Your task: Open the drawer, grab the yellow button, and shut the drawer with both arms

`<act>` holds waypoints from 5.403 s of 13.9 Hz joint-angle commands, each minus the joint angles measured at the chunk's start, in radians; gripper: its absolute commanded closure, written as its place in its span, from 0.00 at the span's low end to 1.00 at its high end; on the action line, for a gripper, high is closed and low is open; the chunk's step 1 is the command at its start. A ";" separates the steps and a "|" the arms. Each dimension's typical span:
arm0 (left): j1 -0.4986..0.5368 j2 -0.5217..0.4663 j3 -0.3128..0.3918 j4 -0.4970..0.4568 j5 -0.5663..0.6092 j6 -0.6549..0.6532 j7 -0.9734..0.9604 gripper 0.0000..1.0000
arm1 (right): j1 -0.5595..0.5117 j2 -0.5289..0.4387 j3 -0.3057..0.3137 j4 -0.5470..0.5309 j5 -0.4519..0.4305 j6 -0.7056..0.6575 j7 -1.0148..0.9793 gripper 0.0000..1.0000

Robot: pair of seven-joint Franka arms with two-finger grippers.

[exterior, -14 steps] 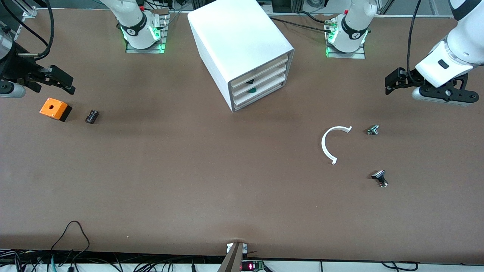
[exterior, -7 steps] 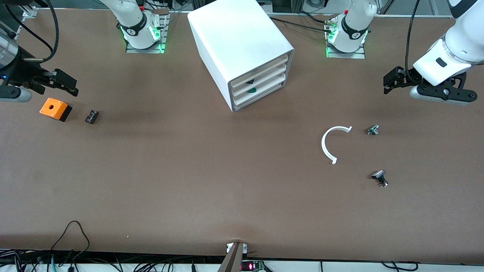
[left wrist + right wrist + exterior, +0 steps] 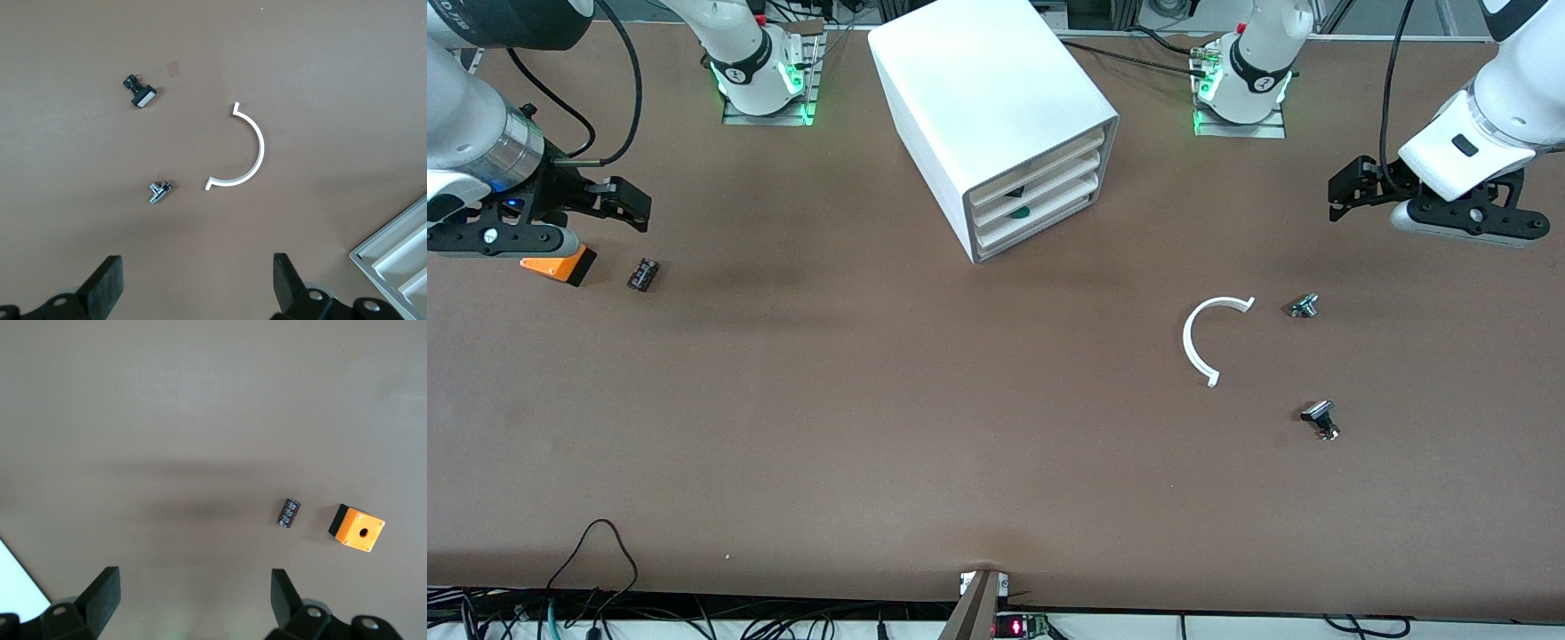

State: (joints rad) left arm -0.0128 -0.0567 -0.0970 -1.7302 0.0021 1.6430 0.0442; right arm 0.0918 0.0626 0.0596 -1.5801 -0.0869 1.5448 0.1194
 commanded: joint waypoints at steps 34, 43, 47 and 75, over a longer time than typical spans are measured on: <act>-0.087 0.482 -0.073 -0.173 -0.964 -0.142 0.856 0.32 | 0.321 0.264 -0.015 0.002 0.217 0.340 0.486 0.00; -0.082 0.480 -0.182 -0.255 -0.975 -0.124 0.917 0.53 | 0.391 0.278 -0.015 0.003 0.191 0.345 0.629 0.00; -0.081 0.475 -0.210 -0.288 -0.975 -0.092 0.925 0.53 | 0.393 0.278 -0.015 0.008 0.194 0.345 0.637 0.00; 0.129 0.680 -0.253 0.015 -0.829 -0.068 0.915 0.00 | 0.572 0.531 -0.021 0.425 0.184 0.334 0.784 0.00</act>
State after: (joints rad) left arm 0.0907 0.6031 -0.3438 -1.7502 -0.8538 1.5848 0.9503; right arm 0.6142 0.5177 0.0508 -1.2805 0.1184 1.8980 0.8678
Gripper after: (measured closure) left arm 0.551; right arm 0.000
